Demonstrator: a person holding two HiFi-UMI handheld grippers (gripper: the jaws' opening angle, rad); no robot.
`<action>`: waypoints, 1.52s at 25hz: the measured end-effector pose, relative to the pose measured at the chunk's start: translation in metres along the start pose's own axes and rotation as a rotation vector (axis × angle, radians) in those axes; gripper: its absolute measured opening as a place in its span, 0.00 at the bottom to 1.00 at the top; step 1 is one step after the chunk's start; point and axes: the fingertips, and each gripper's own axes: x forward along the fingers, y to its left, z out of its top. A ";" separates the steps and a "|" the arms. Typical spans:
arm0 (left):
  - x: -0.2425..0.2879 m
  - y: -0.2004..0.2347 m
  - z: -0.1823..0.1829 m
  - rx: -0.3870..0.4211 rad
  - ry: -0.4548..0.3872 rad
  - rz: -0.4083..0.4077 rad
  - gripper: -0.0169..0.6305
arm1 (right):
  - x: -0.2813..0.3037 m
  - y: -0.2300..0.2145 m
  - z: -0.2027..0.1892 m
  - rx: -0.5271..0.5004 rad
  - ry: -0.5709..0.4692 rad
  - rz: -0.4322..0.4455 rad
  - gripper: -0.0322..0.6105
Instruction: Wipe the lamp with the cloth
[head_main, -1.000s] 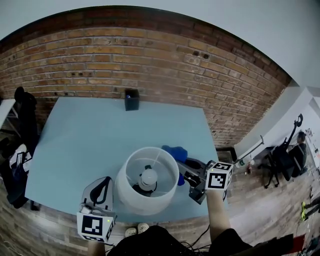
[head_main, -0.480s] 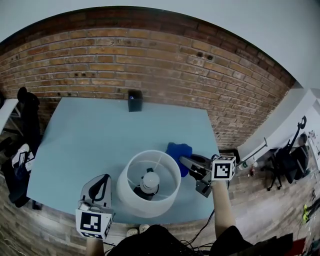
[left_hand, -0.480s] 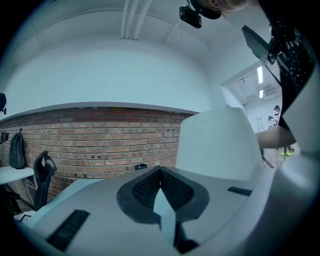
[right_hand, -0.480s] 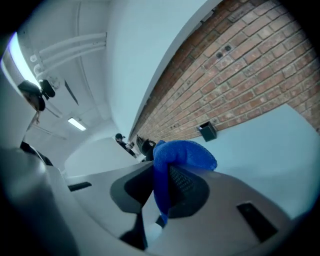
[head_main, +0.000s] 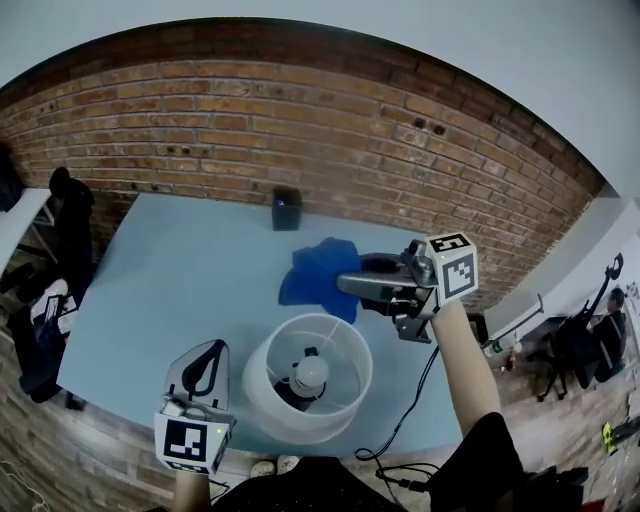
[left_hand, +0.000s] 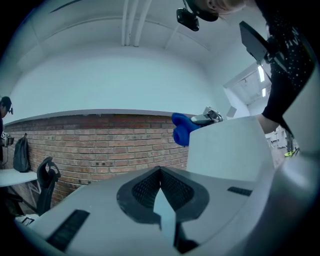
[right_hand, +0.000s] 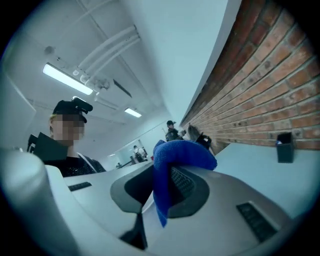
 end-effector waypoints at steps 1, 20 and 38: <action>-0.001 0.000 0.000 0.003 -0.001 0.006 0.04 | 0.010 0.002 -0.004 -0.002 0.049 0.058 0.14; -0.031 0.011 -0.021 0.002 0.093 0.127 0.04 | 0.074 -0.076 -0.095 0.152 0.416 0.264 0.14; -0.056 0.007 -0.020 0.007 0.109 0.188 0.04 | 0.108 -0.054 -0.043 -0.051 0.522 0.379 0.14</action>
